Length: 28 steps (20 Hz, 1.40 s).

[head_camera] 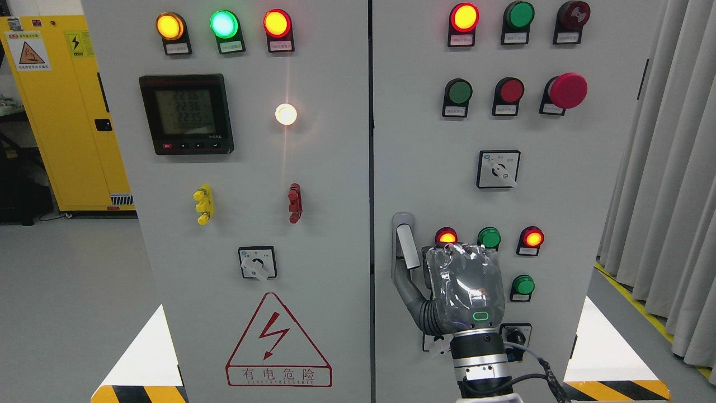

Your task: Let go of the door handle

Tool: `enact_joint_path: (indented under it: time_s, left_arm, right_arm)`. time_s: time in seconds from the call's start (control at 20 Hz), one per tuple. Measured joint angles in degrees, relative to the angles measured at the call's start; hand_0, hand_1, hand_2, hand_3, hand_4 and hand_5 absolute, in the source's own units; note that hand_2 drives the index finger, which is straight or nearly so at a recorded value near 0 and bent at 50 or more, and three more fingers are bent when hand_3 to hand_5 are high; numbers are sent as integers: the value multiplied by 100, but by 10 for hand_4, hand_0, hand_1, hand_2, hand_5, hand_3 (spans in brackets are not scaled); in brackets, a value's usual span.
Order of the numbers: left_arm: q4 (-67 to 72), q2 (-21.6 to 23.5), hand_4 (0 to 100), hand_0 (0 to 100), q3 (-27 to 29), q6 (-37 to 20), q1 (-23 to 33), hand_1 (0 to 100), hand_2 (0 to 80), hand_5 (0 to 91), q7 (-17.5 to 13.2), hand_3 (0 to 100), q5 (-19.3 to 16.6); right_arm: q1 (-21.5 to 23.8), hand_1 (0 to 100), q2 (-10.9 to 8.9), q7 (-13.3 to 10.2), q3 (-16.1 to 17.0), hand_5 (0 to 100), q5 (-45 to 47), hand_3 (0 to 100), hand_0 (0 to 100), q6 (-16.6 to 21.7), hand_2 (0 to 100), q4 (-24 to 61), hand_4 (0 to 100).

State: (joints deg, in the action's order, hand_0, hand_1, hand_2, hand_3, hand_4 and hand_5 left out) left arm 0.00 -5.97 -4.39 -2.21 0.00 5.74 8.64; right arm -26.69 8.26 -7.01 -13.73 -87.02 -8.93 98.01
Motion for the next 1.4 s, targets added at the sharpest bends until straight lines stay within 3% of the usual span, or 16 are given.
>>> enact_joint_path:
  time_s: [1.4]
  left_arm:
    - [0, -1, 0, 120, 0, 0, 0, 556, 0, 0, 0, 0, 1]
  right_arm:
    - [21, 356, 1, -28, 47, 1000, 5, 1000, 552, -64, 947, 58, 1000]
